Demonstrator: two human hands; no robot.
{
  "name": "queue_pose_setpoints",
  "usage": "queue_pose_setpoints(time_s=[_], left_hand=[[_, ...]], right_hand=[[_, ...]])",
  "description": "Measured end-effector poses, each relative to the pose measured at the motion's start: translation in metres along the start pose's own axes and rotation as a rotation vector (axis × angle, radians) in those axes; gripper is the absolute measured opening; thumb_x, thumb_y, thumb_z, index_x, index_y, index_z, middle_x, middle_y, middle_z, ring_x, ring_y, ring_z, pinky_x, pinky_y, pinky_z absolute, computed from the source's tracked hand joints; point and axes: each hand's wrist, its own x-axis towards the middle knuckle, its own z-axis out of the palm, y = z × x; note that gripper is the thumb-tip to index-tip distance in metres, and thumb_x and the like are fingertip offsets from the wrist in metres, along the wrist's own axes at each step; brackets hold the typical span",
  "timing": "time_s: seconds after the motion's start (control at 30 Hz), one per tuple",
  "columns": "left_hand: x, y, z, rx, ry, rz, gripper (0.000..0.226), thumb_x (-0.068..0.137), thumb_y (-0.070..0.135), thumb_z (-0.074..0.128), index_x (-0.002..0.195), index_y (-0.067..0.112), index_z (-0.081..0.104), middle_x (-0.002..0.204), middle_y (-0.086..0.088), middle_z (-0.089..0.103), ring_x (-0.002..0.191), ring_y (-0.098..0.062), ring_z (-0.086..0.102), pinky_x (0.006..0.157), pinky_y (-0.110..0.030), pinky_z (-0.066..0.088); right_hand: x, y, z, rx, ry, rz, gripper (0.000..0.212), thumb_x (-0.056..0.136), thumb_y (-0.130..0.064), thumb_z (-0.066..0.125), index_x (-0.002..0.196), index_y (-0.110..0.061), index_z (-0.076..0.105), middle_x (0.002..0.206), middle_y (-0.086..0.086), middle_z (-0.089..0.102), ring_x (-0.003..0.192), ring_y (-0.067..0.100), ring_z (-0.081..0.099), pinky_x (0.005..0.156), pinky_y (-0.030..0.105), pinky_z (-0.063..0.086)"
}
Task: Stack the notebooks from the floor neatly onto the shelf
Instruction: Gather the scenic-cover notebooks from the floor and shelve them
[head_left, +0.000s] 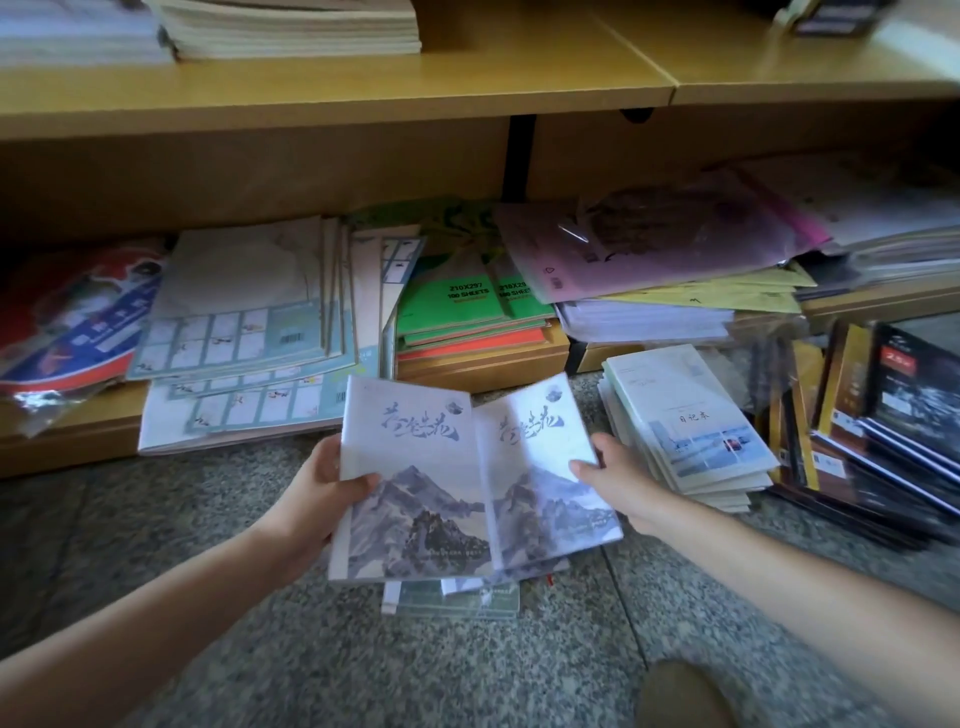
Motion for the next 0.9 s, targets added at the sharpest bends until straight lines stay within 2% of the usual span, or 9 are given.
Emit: queue_pose_setpoints(time_s=[0.1,0.2,0.3,0.4,0.5,0.63,0.73,0.8,0.9], left_hand=[[-0.001,0.003,-0.007,-0.046,-0.051,0.073,0.072,0.088,-0.017,0.044,0.134,0.037,0.034,0.114,-0.004,0.061,0.088,-0.025,0.061,0.067,-0.032,0.057],[-0.006,0.010,-0.006,0.068,-0.060,0.105,0.056,0.089,-0.018,0.040,0.116,0.027,0.059,0.115,-0.015,0.064,0.087,-0.025,0.064,0.077,-0.038,0.057],[-0.013,0.014,0.000,0.101,-0.044,0.090,0.047,0.090,-0.016,0.038,0.105,0.020,0.066,0.104,-0.014,0.068,0.068,-0.011,0.069,0.057,-0.022,0.054],[-0.020,0.017,0.011,0.021,-0.020,0.075,0.043,0.092,-0.011,0.038,0.109,0.018,0.065,0.086,-0.009,0.072,0.064,-0.016,0.069,0.055,-0.027,0.056],[-0.022,0.022,0.024,-0.029,0.059,0.133,0.024,0.096,0.008,0.046,0.108,0.013,0.067,0.087,-0.008,0.074,0.075,-0.021,0.069,0.068,-0.034,0.056],[-0.029,0.034,0.033,-0.057,0.084,0.241,0.031,0.090,0.034,0.055,0.097,0.006,0.064,0.082,-0.007,0.073,0.071,-0.018,0.069,0.061,-0.031,0.055],[-0.036,0.039,0.027,-0.020,0.117,0.326,0.031,0.077,0.017,0.071,0.105,0.012,0.059,0.093,-0.009,0.072,0.079,-0.021,0.071,0.069,-0.036,0.057],[-0.044,0.042,0.023,0.018,0.116,0.426,0.029,0.082,0.012,0.067,0.108,0.017,0.053,0.098,-0.004,0.070,0.085,-0.015,0.070,0.072,-0.030,0.058],[-0.059,0.054,0.015,0.149,0.122,0.694,0.026,0.089,0.017,0.056,0.111,0.026,0.045,0.102,0.010,0.063,0.093,-0.006,0.065,0.076,-0.021,0.054]], right_hand=[[-0.010,-0.011,-0.024,0.085,0.042,-0.073,0.019,0.097,-0.013,0.047,0.116,-0.014,0.048,0.112,0.004,0.057,0.098,0.026,0.057,0.086,0.041,0.048],[-0.021,-0.021,-0.044,0.371,0.049,-0.055,0.019,0.099,-0.013,0.044,0.117,-0.014,0.051,0.119,0.006,0.057,0.104,0.022,0.054,0.084,0.032,0.043],[-0.038,-0.034,-0.040,0.637,-0.027,-0.052,0.021,0.099,-0.011,0.043,0.117,-0.016,0.054,0.112,0.000,0.062,0.094,0.014,0.060,0.071,0.025,0.048],[-0.056,-0.044,-0.022,0.749,-0.178,-0.091,0.021,0.097,-0.007,0.044,0.115,-0.014,0.053,0.110,0.004,0.067,0.095,0.018,0.066,0.074,0.035,0.054],[-0.066,-0.052,0.001,0.693,-0.253,-0.136,0.025,0.095,-0.004,0.045,0.118,-0.014,0.050,0.117,0.003,0.065,0.109,0.020,0.061,0.095,0.043,0.047],[-0.070,-0.065,0.020,0.585,-0.272,-0.230,0.030,0.097,-0.003,0.044,0.123,-0.016,0.048,0.126,0.002,0.060,0.116,0.015,0.056,0.106,0.039,0.040],[-0.077,-0.078,0.019,0.462,-0.260,-0.355,0.032,0.096,-0.008,0.048,0.122,-0.028,0.049,0.125,-0.007,0.060,0.113,0.004,0.057,0.099,0.026,0.045],[-0.082,-0.086,0.017,0.382,-0.209,-0.446,0.033,0.093,-0.013,0.055,0.112,-0.039,0.048,0.124,-0.009,0.058,0.108,0.000,0.057,0.086,0.014,0.046],[-0.089,-0.098,0.013,0.287,-0.121,-0.604,0.031,0.091,-0.021,0.060,0.111,-0.038,0.044,0.127,-0.003,0.050,0.112,0.003,0.053,0.085,0.010,0.043]])
